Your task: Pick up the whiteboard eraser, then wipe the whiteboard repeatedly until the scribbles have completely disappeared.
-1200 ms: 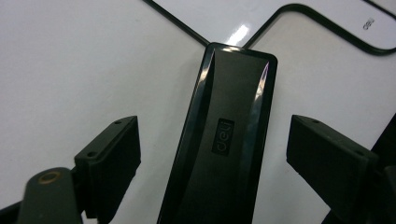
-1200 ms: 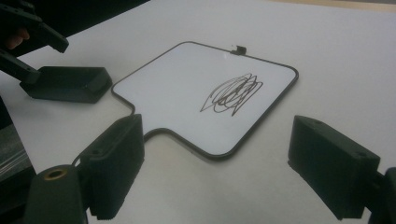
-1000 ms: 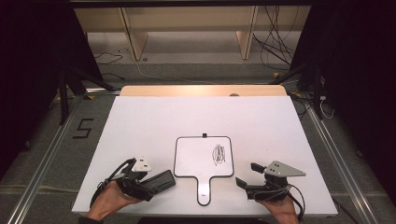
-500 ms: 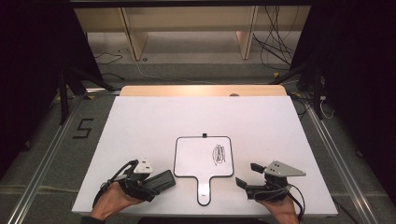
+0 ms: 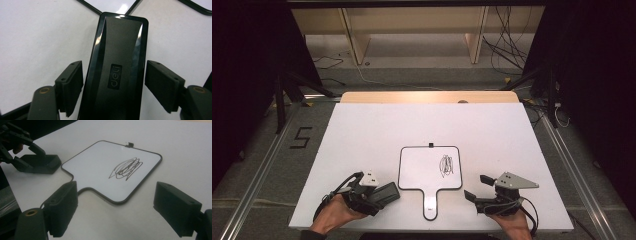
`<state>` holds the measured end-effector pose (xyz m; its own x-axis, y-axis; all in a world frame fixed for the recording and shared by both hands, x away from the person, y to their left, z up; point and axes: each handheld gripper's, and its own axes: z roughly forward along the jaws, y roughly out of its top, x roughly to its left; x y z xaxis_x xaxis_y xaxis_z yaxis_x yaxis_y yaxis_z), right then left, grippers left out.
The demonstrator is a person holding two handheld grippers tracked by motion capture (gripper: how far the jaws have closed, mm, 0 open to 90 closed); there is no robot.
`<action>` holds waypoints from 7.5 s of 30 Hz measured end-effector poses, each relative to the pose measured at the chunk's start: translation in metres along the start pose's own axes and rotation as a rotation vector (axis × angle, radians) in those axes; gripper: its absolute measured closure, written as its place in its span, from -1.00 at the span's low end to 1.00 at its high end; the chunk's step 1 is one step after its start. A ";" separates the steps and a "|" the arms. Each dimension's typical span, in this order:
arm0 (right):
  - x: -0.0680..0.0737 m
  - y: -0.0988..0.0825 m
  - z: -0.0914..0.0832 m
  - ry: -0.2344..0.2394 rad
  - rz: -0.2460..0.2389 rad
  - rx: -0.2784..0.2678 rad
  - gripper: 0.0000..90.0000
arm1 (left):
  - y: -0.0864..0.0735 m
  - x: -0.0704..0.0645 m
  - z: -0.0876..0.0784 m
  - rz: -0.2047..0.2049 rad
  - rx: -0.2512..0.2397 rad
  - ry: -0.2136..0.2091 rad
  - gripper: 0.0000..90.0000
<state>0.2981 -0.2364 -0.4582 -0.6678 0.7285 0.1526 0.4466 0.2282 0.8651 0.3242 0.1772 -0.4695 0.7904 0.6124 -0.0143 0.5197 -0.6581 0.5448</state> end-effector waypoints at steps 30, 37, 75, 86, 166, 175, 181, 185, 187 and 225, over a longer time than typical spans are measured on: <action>-0.002 0.000 0.000 -0.001 0.014 0.001 -0.52 | 0.000 0.000 0.002 0.045 0.019 -0.006 -0.11; -0.002 0.000 -0.001 -0.001 0.016 0.001 -0.52 | 0.001 0.003 -0.002 0.010 -0.013 -0.010 -0.11; -0.006 0.000 -0.003 -0.004 0.034 -0.011 -0.52 | 0.039 0.009 -0.015 -0.175 -0.189 -0.024 -0.11; -0.008 -0.001 -0.004 -0.004 0.040 -0.017 -0.52 | 0.051 0.009 -0.013 -0.181 -0.200 -0.027 -0.11; -0.009 0.000 -0.006 -0.009 0.041 -0.023 -0.52 | 0.158 -0.020 0.096 -0.107 -0.088 -0.079 -0.11; -0.009 0.000 -0.007 -0.009 0.041 -0.023 -0.52 | 0.162 -0.028 0.099 -0.058 -0.058 -0.068 -0.11; -0.009 0.001 -0.007 -0.010 0.042 -0.024 -0.52 | 0.168 -0.025 0.103 -0.050 -0.047 -0.035 -0.11; -0.009 0.000 -0.007 -0.010 0.042 -0.024 -0.52 | 0.173 -0.018 0.105 -0.054 -0.037 0.000 -0.11; -0.009 0.000 -0.007 -0.010 0.042 -0.025 -0.52 | 0.174 -0.014 0.106 -0.062 -0.034 0.002 -0.11; -0.011 0.001 -0.008 -0.017 0.041 -0.027 -0.52 | 0.182 -0.045 0.110 0.054 0.054 -0.013 -0.11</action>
<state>0.3010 -0.2490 -0.4556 -0.6387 0.7480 0.1802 0.4573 0.1807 0.8707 0.4188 -0.0187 -0.4615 0.8214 0.5703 0.0030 0.4931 -0.7128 0.4988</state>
